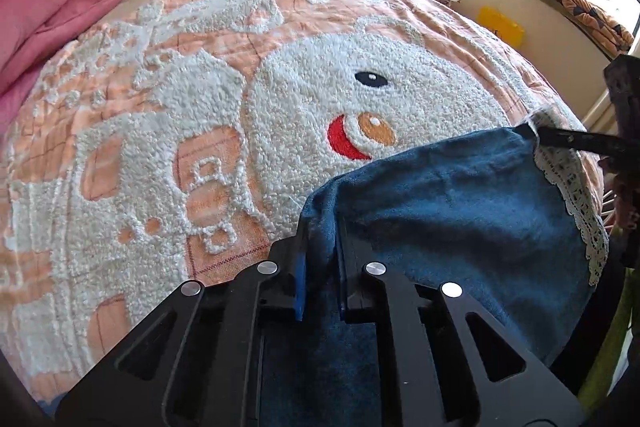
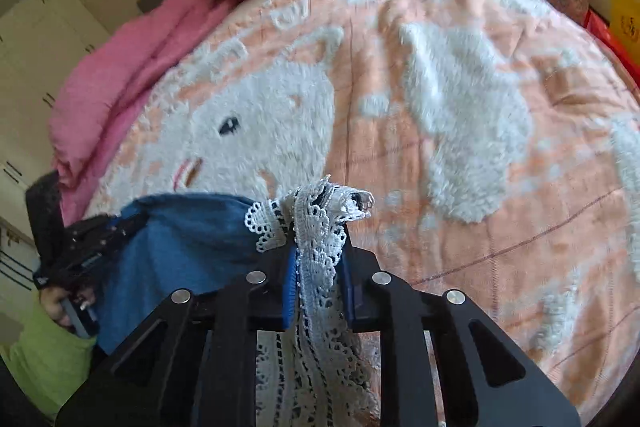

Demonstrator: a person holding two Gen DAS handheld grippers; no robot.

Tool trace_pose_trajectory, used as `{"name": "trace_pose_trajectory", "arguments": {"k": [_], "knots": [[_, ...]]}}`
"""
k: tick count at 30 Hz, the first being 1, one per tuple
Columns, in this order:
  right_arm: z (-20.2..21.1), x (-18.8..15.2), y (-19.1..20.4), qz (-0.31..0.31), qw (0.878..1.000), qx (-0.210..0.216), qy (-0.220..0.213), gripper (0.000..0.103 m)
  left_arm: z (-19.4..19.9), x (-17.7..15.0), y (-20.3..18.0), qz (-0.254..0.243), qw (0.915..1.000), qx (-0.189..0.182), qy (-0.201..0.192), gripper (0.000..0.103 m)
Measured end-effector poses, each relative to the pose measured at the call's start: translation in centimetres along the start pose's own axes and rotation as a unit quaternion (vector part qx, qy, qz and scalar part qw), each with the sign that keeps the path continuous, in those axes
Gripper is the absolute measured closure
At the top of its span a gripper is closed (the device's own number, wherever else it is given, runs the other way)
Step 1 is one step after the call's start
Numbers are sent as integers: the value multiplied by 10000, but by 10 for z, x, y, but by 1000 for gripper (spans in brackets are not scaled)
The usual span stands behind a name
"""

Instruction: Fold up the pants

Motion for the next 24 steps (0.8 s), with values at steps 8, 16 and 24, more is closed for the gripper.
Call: {"name": "trace_pose_trajectory", "arguments": {"k": [8, 16, 24], "knots": [[-10, 33, 15, 819, 9932, -785, -268, 87, -15, 10, 5, 87, 9995, 296, -24, 97], [-5, 19, -3, 493, 9916, -1164, -288, 58, 9, -1, 23, 481, 9980, 295, -279, 75], [73, -49, -10, 304, 9962, -736, -366, 58, 86, -63, 51, 1204, 9904, 413, -546, 71]]}}
Point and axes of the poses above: each gripper's, at about its wrist camera, not at the fingertips, and z roughly against the way its jaws point, y to its left, x to its top, the point moved 4 cm from there along -z, roughly the way its jaws point, and after that the axes turned 4 degrees about y, right-handed, at the moved point
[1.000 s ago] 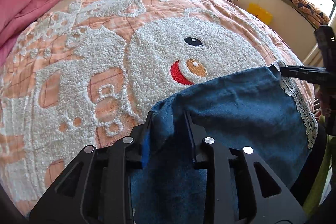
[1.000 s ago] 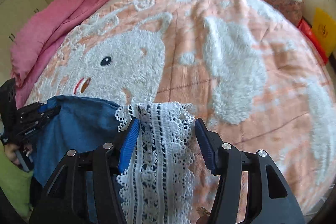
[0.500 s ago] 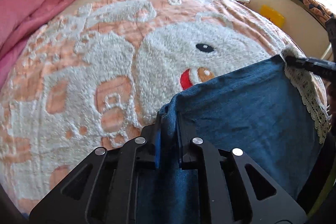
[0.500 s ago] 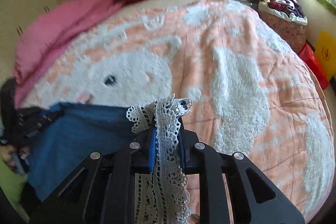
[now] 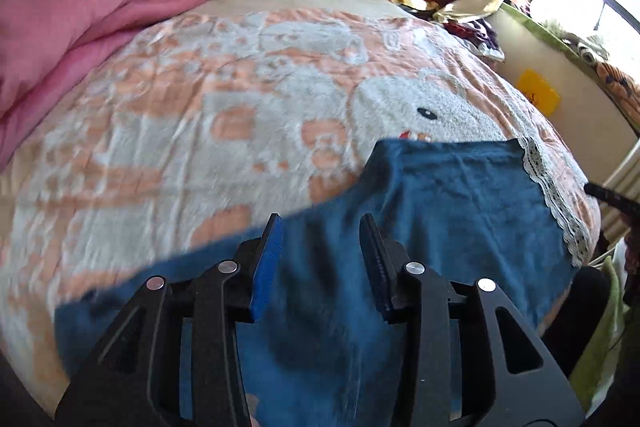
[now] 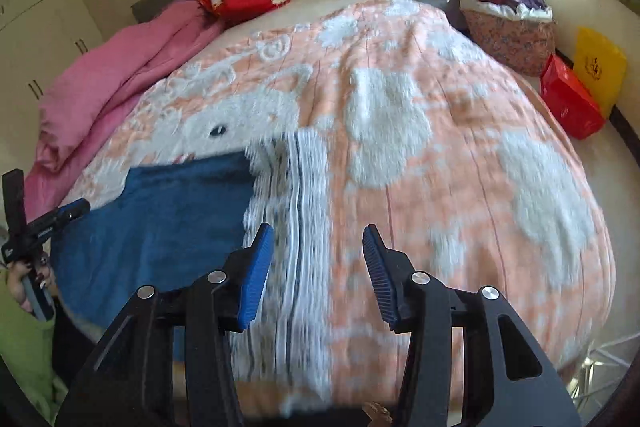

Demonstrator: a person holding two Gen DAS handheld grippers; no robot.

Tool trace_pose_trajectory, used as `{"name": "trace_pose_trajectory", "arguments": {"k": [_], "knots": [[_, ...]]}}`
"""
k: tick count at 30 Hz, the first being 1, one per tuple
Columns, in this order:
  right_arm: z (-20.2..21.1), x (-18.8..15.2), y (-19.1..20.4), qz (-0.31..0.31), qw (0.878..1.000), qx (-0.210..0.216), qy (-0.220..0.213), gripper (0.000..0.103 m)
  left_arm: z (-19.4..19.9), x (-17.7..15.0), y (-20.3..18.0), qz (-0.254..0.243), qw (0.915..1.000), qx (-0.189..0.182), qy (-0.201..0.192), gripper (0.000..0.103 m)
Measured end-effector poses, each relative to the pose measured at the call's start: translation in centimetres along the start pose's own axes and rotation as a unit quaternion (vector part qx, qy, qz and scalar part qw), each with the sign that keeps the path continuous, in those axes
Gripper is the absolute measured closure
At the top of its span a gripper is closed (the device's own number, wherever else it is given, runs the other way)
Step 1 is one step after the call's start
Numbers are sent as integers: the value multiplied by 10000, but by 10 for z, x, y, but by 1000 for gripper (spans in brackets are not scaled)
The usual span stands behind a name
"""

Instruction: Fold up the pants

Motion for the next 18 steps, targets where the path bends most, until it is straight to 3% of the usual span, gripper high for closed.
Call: {"name": "trace_pose_trajectory", "arguments": {"k": [2, 4, 8, 10, 14, 18], "knots": [[2, -18, -1, -67, 9997, 83, 203, 58, 8, -20, 8, 75, 9999, 5, 144, 70], [2, -28, 6, -16, 9995, 90, 317, 57, 9, -34, 12, 40, 9993, 171, 321, 63], [4, -37, 33, 442, 9984, 69, 344, 57, 6, -54, 24, 97, 9971, 500, 558, 55], [-2, -37, 58, 897, 9949, -122, 441, 54, 4, -57, 33, 128, 9955, 731, 587, 55], [-23, -44, 83, 1527, 9834, -603, 773, 45, 2, -61, 47, 303, 9948, 765, 597, 55], [-43, -54, 63, 1597, 9729, -1221, 1140, 44, 2, -66, 55, 360, 9951, 738, 553, 56]]}}
Point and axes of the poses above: each gripper's, at about its wrist camera, not at the fingertips, and z roughly against the way its jaws point, y to its left, x to its top, the point moved 4 cm from there along -z, roughly the way its jaws point, and after that the axes turned 4 degrees about y, right-handed, at the moved point
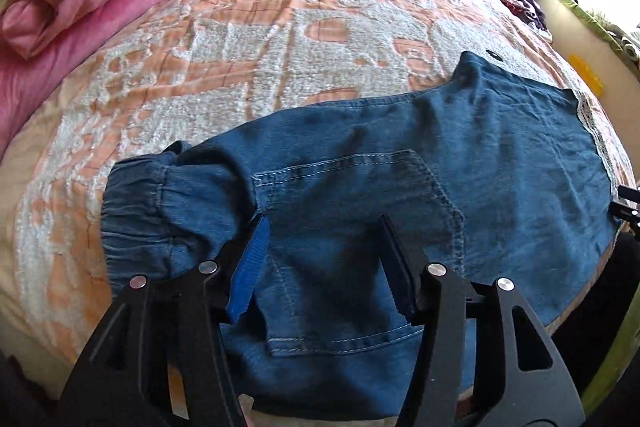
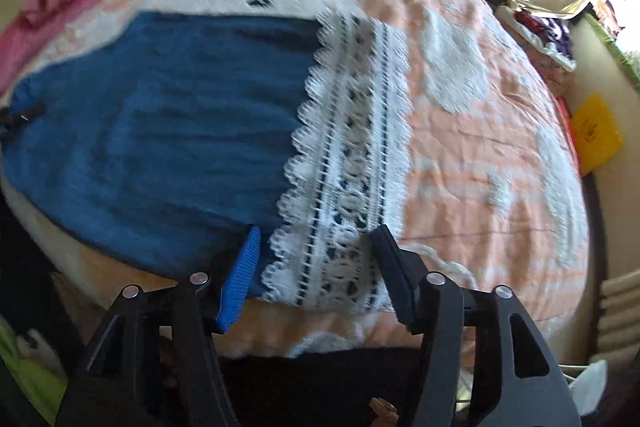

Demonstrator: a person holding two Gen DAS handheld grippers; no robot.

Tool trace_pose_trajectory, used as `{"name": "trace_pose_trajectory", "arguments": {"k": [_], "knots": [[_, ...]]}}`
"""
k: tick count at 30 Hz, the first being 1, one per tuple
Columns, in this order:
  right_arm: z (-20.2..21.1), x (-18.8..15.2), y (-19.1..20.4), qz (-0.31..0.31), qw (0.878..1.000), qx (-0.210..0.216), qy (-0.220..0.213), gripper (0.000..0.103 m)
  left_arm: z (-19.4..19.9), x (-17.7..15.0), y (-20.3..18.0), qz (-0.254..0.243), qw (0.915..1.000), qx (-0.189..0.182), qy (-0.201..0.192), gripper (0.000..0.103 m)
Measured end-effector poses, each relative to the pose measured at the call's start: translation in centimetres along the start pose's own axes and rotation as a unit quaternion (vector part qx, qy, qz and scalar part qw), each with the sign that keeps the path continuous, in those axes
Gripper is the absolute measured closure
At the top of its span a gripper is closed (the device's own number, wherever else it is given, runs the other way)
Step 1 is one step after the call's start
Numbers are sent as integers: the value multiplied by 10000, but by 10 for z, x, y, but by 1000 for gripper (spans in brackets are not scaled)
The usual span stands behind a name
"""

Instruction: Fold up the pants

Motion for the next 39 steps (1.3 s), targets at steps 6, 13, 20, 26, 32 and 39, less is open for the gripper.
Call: {"name": "trace_pose_trajectory", "arguments": {"k": [6, 13, 20, 26, 32, 39], "knots": [[-6, -11, -16, -509, 9978, 413, -19, 40, 5, 0, 4, 223, 9996, -135, -118, 57], [45, -15, -7, -477, 9954, 283, -783, 26, 60, 4, -25, -214, 9972, -278, -659, 47], [69, -7, 21, -181, 9916, 415, -1209, 26, 65, 2, -69, -697, 9936, -552, -691, 39], [67, -5, 57, 129, 9912, 629, -1155, 26, 49, -15, -105, -1090, 9905, -710, -452, 34], [57, 7, 83, 420, 9910, 748, -1027, 26, 33, -31, -120, -1424, 9874, -607, -316, 33], [18, 18, 92, 357, 9951, 719, -586, 26, 7, -44, -115, -1372, 9893, -491, 89, 32]]}}
Point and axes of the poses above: each gripper's, at about its wrist camera, not at the fingertips, and z roughly against the way its jaws point, y to its left, x to its top, the point moved 4 cm from there along -z, roughly the way its jaws point, and after that the axes turned 4 degrees about y, right-handed, at the moved point
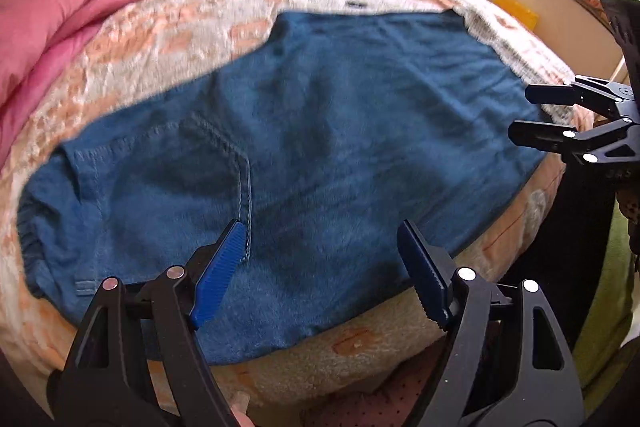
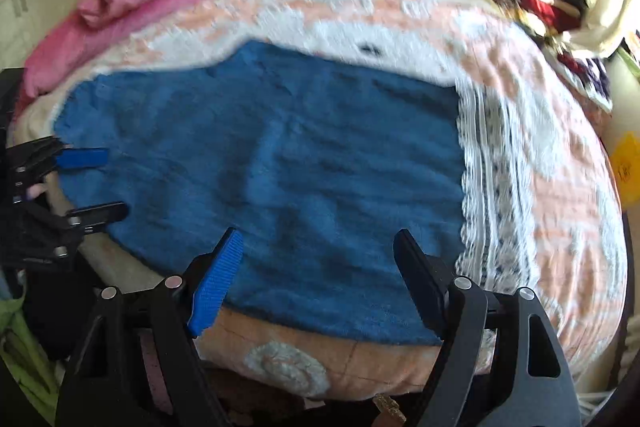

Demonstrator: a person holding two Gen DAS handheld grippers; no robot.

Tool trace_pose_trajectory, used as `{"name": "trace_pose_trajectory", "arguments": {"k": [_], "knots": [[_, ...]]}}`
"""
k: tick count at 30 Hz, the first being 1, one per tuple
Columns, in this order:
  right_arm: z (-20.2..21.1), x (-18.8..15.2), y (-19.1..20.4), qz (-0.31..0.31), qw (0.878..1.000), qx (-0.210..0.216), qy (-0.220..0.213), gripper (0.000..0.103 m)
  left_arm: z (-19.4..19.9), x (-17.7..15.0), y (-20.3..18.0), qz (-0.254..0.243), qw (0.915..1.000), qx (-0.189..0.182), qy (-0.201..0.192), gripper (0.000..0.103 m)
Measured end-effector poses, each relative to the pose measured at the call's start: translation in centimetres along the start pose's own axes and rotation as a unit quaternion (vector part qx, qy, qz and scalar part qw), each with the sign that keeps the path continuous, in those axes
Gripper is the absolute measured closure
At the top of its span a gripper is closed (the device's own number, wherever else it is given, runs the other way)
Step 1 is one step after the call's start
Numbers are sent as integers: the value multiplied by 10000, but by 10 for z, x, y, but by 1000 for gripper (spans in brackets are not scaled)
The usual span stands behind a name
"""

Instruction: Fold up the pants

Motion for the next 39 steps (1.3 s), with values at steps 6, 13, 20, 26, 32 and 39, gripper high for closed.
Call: {"name": "trace_pose_trajectory", "arguments": {"k": [6, 13, 20, 26, 32, 39], "knots": [[-15, -9, -17, -498, 9984, 147, 228, 26, -5, -2, -1, -59, 10000, -30, 17, 27], [-11, -15, -23, -669, 9975, 128, 175, 26, 0, 0, -1, -17, 10000, -56, -23, 26], [1, -18, -26, -846, 9962, 213, 48, 26, 13, 4, 0, 20, 9999, -21, -165, 22], [18, -20, -35, -1026, 9944, 189, -151, 13, 21, 6, 0, 47, 9997, 35, -244, 19], [32, -20, -43, -1121, 9930, 103, -343, 13, 31, 11, -3, 41, 9994, 40, -331, 11], [53, -20, -53, -1270, 9900, 60, -604, 13, 41, 20, -9, -9, 9989, 74, -458, 10]]}}
Point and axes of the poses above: each gripper's, at about its wrist camera, not at the fingertips, and z roughly against the way its jaws point, y to its left, x to its top, the point moved 4 cm from there along -z, roughly the way its jaws point, and after that the axes turned 4 degrees about y, right-handed, at the moved point
